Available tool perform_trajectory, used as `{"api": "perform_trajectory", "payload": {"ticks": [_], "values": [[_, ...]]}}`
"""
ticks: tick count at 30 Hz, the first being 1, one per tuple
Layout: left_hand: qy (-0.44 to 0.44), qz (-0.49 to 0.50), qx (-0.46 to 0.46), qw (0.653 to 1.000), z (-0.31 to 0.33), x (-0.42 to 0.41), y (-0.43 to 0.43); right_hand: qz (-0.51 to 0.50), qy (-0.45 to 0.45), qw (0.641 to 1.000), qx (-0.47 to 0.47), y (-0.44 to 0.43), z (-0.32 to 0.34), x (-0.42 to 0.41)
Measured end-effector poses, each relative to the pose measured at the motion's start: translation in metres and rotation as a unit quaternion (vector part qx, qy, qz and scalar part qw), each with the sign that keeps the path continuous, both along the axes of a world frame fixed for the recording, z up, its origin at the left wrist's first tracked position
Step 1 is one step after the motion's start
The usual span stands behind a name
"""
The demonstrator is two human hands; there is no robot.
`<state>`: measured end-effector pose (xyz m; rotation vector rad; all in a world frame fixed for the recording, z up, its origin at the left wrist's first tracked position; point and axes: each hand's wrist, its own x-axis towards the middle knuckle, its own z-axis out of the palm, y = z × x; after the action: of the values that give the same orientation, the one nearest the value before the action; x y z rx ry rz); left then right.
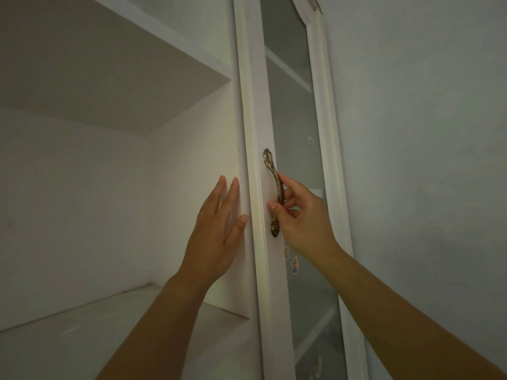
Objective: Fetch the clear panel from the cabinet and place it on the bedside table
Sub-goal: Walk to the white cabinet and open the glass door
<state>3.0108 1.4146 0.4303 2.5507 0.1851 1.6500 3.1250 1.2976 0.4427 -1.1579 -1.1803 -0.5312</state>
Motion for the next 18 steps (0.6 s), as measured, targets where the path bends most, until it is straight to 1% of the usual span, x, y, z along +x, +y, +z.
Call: {"api": "perform_trajectory", "payload": {"ticks": [6, 10, 18], "values": [[-0.008, 0.009, 0.019, 1.000, -0.001, 0.003, 0.004, -0.005, -0.024, 1.000, 0.007, 0.001, 0.000, 0.003], [-0.008, 0.023, 0.030, 0.999, -0.002, 0.005, 0.007, 0.004, -0.018, 1.000, 0.007, -0.008, -0.001, 0.007], [-0.007, 0.020, 0.016, 1.000, -0.002, 0.003, 0.004, -0.015, -0.019, 1.000, -0.008, -0.016, 0.000, 0.006]]}}
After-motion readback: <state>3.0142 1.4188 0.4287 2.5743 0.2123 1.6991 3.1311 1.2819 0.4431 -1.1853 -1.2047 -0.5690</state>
